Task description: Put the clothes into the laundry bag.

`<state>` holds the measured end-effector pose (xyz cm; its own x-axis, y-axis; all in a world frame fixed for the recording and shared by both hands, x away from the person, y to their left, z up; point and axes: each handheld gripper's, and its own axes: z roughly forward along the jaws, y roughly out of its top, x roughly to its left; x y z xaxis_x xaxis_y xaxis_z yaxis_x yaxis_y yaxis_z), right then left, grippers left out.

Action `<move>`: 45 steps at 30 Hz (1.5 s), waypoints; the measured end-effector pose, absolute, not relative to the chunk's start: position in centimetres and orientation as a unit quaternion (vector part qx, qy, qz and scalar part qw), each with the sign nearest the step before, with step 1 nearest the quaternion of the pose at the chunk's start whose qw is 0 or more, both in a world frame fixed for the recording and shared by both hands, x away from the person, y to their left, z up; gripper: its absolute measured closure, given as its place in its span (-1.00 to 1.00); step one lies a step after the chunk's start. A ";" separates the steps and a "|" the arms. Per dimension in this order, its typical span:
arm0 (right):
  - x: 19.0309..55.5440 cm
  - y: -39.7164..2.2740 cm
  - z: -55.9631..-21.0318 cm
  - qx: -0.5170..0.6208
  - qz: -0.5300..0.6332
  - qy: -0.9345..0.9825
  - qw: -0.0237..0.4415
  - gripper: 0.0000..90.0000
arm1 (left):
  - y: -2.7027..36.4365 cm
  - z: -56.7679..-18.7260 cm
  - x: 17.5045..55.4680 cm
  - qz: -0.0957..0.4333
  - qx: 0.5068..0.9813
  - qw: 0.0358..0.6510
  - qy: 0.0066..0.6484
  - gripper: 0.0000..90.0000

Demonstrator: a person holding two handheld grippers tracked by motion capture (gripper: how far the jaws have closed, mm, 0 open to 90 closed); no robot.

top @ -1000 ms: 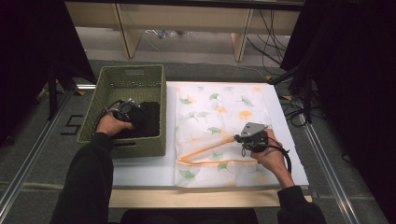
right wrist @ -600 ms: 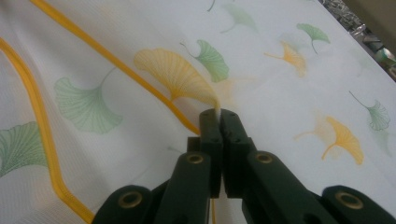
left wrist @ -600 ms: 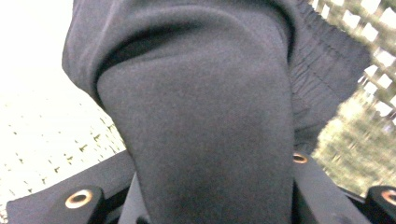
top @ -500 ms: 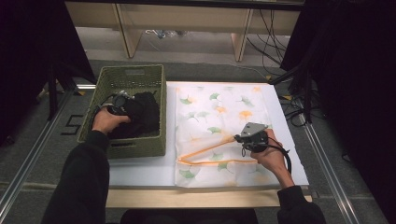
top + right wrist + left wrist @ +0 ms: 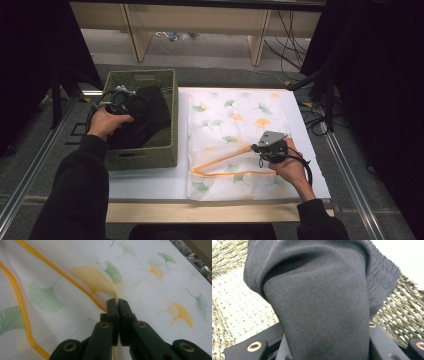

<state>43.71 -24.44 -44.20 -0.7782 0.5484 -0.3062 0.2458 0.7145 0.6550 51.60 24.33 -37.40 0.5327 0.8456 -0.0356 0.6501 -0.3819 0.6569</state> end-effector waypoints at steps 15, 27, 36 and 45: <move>43.7 -24.6 -44.1 0.223 0.304 0.891 0.251 1.00 | 24.7 -33.2 50.4 0.175 0.810 0.344 0.442 0.51; 43.7 -24.6 -44.1 0.224 0.305 0.891 0.251 1.00 | 22.9 -28.6 47.6 0.176 0.830 0.359 0.388 0.51; 43.7 -24.6 -44.1 0.225 0.306 0.890 0.251 1.00 | 20.8 -25.5 43.8 0.159 0.841 0.388 0.343 0.51; 43.9 -24.7 -44.1 0.218 0.298 0.892 0.259 1.00 | 18.5 -24.3 40.5 0.124 0.851 0.410 0.303 0.51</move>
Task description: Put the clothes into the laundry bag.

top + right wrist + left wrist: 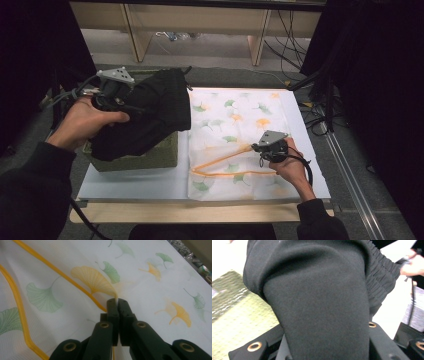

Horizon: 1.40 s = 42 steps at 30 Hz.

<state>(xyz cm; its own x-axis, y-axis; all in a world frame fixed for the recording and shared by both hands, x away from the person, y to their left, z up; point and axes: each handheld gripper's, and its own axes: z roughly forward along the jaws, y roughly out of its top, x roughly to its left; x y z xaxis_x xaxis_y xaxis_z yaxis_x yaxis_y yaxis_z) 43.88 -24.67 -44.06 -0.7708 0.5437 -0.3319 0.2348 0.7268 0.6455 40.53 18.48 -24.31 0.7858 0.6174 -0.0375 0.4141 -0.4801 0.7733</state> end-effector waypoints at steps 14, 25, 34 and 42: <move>43.8 -24.8 -43.7 0.225 0.313 0.886 0.259 1.00 | 12.6 -28.2 35.4 0.038 0.861 0.450 0.236 0.51; 43.8 -25.0 -43.2 0.221 0.324 0.879 0.271 1.00 | 8.2 -33.4 33.1 -0.026 0.873 0.444 0.199 0.50; 43.8 -25.1 -42.9 0.223 0.329 0.877 0.270 1.00 | 6.2 -36.5 33.5 -0.030 0.875 0.440 0.199 0.50; 43.6 -25.2 -42.6 0.221 0.333 0.875 0.274 1.00 | 4.0 -38.1 34.8 -0.015 0.881 0.433 0.187 0.50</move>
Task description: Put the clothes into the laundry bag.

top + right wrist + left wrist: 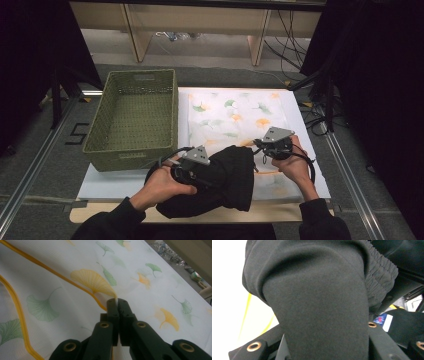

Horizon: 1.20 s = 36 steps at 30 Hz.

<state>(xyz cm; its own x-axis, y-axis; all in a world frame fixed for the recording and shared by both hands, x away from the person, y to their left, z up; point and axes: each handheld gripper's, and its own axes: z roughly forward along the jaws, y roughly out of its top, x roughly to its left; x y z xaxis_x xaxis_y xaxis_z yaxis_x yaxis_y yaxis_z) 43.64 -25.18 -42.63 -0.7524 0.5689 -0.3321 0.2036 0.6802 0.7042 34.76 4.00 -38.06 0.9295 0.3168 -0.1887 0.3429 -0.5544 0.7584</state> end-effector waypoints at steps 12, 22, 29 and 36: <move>43.4 -25.7 -41.0 0.215 0.354 0.864 0.287 1.00 | 0.2 -40.9 38.3 -0.026 0.894 0.404 0.192 0.49; 43.1 -25.4 -40.6 0.214 0.356 0.863 0.288 1.00 | -2.6 -43.2 39.7 -0.031 0.906 0.369 0.206 0.48; 42.7 -24.9 -40.4 0.200 0.356 0.865 0.291 1.00 | -2.6 -42.5 42.3 -0.009 0.887 0.367 0.279 0.47; 42.8 -24.9 -40.8 0.204 0.350 0.867 0.290 1.00 | -3.8 -44.9 43.7 0.013 0.888 0.354 0.293 0.13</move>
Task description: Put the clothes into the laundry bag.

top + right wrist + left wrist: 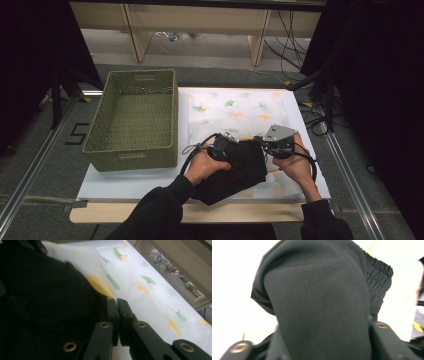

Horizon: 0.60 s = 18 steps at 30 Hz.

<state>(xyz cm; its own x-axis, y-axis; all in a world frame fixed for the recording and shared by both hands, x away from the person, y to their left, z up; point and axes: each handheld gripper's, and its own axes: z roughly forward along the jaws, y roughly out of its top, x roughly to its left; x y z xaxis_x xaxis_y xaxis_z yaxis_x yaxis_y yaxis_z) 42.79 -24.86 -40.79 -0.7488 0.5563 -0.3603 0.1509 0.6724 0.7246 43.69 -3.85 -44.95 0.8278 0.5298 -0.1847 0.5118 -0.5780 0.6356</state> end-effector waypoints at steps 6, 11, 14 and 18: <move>42.9 -25.0 -41.6 0.210 0.341 0.871 0.284 1.00 | -3.0 -44.1 43.2 0.029 0.884 0.364 0.293 -0.33; 42.8 -24.9 -41.5 0.209 0.340 0.872 0.284 1.00 | -0.8 -41.9 42.0 0.034 0.876 0.385 0.288 -0.52; 42.8 -24.9 -41.4 0.209 0.342 0.871 0.284 1.00 | 1.0 -41.3 40.9 0.045 0.871 0.393 0.292 -0.52; 42.9 -24.8 -41.5 0.199 0.342 0.873 0.287 1.00 | 3.0 -42.4 40.0 0.046 0.880 0.378 0.284 -0.55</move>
